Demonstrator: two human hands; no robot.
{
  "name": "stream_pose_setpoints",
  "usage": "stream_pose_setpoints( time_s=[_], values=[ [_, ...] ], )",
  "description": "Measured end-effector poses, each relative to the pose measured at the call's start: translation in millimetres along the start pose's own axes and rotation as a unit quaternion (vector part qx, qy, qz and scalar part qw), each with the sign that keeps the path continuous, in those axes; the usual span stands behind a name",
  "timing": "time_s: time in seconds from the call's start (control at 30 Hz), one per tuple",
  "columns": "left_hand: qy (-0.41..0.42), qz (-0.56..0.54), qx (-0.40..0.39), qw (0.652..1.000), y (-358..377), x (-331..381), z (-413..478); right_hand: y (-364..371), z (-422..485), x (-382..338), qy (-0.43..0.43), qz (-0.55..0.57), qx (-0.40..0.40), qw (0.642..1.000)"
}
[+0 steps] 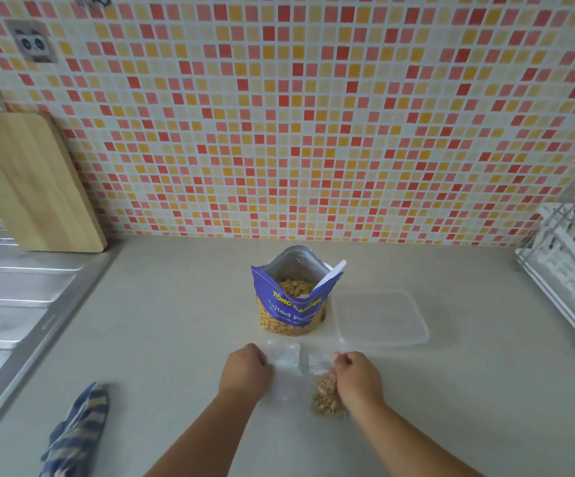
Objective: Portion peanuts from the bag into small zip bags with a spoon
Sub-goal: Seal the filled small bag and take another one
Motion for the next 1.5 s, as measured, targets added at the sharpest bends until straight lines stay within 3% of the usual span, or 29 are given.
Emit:
stream_pose_setpoints(
  time_s=[0.3,0.4,0.5,0.57,0.73,0.93,1.13,1.33,1.5],
  values=[
    [0.062,-0.034,-0.004,0.997,-15.1,0.8,-5.5,-7.0,-12.8,0.9,-0.034,-0.027,0.061,0.997],
    [0.094,-0.088,-0.044,0.991,-25.1,5.9,-11.2,-11.4,-24.7,-9.1,-0.104,-0.016,0.095,0.99],
    [0.099,-0.156,-0.136,0.973,-35.3,16.3,-20.4,-15.0,-39.2,-33.3,-0.17,0.069,0.003,0.983],
    [0.101,-0.192,-0.199,0.956,-41.4,25.6,-28.6,-19.1,-45.2,-46.8,-0.166,0.132,-0.054,0.976],
    [0.124,-0.251,-0.234,0.931,-57.5,42.7,-39.6,-34.5,-48.9,-59.8,-0.135,0.271,-0.076,0.95],
    [0.11,-0.232,-0.201,0.945,-50.0,41.8,-33.6,-37.3,-44.9,-58.3,-0.141,0.199,-0.072,0.967],
    [0.021,-0.224,-0.161,0.961,-30.8,21.7,-26.5,-14.4,-33.9,-47.5,-0.106,0.129,-0.115,0.979],
    [0.024,-0.213,-0.133,0.968,-26.2,16.2,-28.3,-7.1,-27.6,-47.2,-0.119,0.061,-0.101,0.986],
    [0.01,-0.257,-0.188,0.948,-34.0,22.9,-37.3,-10.8,-32.4,-48.3,-0.132,0.092,-0.106,0.981]
  ],
)
Point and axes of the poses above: each hand's wrist, its own z-axis towards the middle knuckle, its own y-axis out of the palm, x = y × z, the point moved 3 cm from there along z, towards the middle knuckle, and after that the axes turned 12 degrees about -z, right-handed, at the moved point
